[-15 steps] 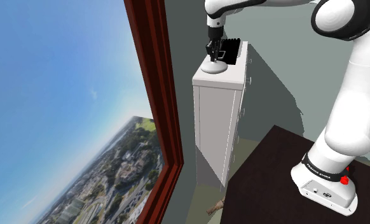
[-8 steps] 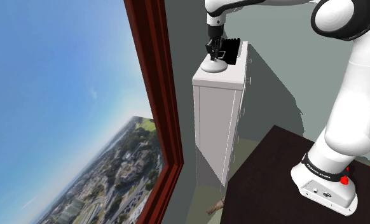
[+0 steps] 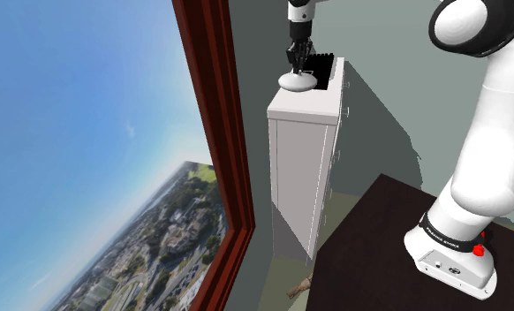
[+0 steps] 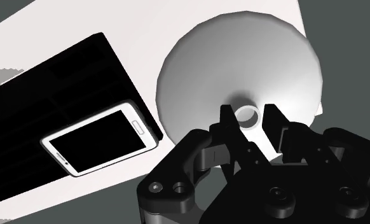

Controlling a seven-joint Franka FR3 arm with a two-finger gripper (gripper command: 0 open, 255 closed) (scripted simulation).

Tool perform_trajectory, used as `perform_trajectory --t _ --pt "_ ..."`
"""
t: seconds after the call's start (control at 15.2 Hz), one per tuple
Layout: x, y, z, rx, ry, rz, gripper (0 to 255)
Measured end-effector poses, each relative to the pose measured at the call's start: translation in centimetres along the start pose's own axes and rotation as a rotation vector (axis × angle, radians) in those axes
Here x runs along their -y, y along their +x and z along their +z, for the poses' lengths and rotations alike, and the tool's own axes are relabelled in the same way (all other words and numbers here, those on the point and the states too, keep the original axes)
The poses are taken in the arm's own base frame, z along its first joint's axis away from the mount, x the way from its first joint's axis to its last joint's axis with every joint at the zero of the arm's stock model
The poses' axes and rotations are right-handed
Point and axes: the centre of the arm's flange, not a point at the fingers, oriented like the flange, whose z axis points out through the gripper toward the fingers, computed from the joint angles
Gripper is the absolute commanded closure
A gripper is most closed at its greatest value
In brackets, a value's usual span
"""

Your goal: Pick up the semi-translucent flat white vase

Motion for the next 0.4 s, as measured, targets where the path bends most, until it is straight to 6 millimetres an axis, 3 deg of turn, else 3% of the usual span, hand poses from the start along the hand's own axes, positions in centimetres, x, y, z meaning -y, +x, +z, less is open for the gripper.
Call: perform_trajectory --t 0.4 --pt "-0.1 0.2 -2.9 0.0 0.0 0.0 255"
